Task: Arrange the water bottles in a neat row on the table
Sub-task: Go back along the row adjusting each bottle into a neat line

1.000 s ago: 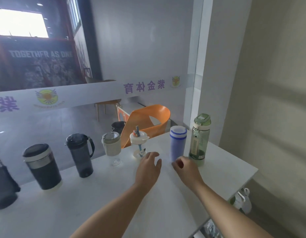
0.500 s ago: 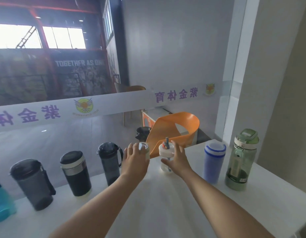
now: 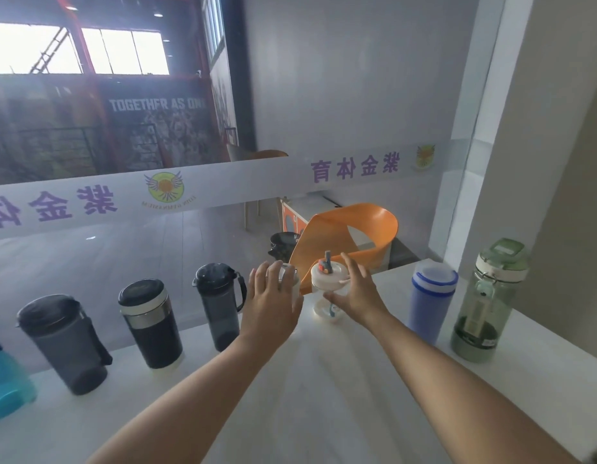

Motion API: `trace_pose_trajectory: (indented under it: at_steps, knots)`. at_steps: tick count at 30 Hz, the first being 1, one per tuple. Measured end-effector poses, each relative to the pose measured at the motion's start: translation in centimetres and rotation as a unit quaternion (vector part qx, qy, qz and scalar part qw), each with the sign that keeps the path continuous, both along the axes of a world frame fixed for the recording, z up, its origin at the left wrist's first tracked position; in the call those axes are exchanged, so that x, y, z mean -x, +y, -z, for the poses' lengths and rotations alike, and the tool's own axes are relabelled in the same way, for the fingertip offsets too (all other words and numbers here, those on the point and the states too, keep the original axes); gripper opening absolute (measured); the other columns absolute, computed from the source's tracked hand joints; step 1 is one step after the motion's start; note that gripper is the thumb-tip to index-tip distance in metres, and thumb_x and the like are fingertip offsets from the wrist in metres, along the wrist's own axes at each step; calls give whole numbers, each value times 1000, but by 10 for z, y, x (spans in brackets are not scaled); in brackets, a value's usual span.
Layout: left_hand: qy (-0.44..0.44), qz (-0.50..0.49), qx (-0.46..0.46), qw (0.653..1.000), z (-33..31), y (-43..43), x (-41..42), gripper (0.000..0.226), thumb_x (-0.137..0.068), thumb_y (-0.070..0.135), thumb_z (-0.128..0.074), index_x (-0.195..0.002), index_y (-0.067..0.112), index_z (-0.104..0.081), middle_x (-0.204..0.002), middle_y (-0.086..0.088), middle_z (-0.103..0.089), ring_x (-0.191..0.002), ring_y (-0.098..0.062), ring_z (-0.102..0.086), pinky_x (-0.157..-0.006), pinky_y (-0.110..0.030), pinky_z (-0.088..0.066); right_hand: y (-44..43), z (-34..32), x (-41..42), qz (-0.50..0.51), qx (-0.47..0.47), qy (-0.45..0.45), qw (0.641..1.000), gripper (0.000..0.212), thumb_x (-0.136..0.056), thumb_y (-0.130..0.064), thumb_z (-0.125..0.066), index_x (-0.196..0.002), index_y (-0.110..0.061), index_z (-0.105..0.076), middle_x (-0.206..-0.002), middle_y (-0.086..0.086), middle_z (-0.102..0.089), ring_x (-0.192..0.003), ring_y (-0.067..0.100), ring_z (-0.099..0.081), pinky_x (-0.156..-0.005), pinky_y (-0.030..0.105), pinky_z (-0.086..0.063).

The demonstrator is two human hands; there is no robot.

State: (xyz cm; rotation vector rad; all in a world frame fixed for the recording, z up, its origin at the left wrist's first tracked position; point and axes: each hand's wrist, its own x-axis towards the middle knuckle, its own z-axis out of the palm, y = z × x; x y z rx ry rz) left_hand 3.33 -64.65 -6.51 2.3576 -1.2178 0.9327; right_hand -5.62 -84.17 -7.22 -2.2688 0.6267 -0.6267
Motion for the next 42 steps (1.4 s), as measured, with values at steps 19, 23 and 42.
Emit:
trace_pose_trajectory:
  at_steps: [19,23,42]
  knots:
    - [372,197,94,902,-14,-121,163,56,-94,32,-62,-145,18,-41,-147,-2,-44,-131,-21,-46,-106,-36,-41,-60,-72,248,236,101,-162,953,92,-86,-50,-70,-156,-21,-18,-162,4,-25,-148,20,-25,-119,39,-25]
    - [441,154,65,882,14,-142,172,70,-92,30,-66,-150,15,-31,-152,-6,-38,-134,-24,-44,-106,-35,-40,-78,-21,264,222,-25,-70,972,110,-79,-44,-80,-159,-21,-7,-164,5,-20,-148,22,-27,-115,35,-27]
    - [519,130,90,840,74,-213,138,73,-74,34,-83,-133,21,-41,-128,0,-59,-108,-21,-59,-86,-29,-48,-128,51,213,192,-127,-17,973,81,-75,-38,-85,-142,-29,-41,-120,-11,-60,-115,21,-63,-96,32,-47]
